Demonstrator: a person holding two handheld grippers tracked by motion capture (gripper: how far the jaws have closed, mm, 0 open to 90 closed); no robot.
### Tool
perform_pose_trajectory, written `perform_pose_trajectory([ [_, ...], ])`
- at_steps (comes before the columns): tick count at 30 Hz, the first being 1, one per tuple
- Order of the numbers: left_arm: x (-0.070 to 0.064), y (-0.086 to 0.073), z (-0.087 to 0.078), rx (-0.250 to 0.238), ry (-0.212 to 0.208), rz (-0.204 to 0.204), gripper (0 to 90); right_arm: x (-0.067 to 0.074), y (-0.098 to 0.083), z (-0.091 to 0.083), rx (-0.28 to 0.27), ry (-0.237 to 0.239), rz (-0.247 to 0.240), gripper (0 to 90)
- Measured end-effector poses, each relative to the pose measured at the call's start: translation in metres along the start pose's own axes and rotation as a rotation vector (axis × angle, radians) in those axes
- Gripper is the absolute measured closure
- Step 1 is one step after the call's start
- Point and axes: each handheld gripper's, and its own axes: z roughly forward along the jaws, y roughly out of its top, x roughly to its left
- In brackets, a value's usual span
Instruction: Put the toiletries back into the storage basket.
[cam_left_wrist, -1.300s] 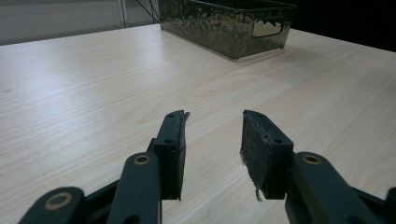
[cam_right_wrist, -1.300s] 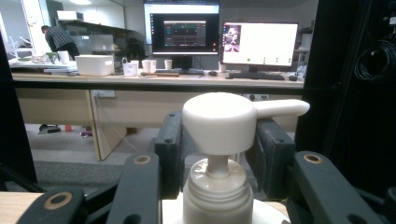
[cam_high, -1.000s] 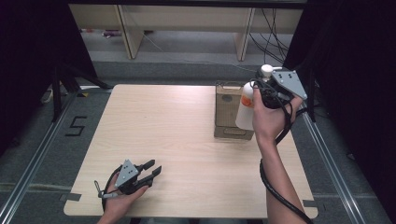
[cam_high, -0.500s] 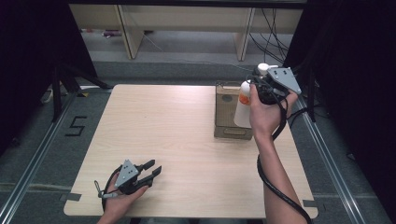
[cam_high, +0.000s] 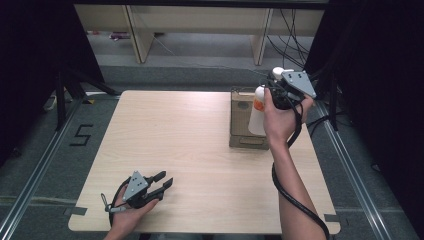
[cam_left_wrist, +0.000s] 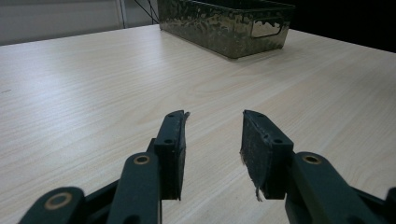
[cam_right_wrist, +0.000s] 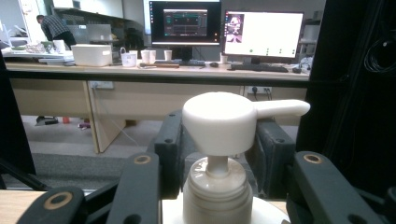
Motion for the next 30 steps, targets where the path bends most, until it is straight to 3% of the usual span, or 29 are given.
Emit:
perform_pose_trajectory([
  [14, 0.000, 0.000, 0.000, 0.000, -0.002, 0.000, 59.4, 0.003, -0.007, 0.008, 0.021, -0.004, 0.016, 60.3],
  [30, 0.000, 0.000, 0.000, 0.000, -0.004, -0.001, 59.5, 0.004, -0.011, 0.011, 0.024, -0.004, 0.002, 60.3],
])
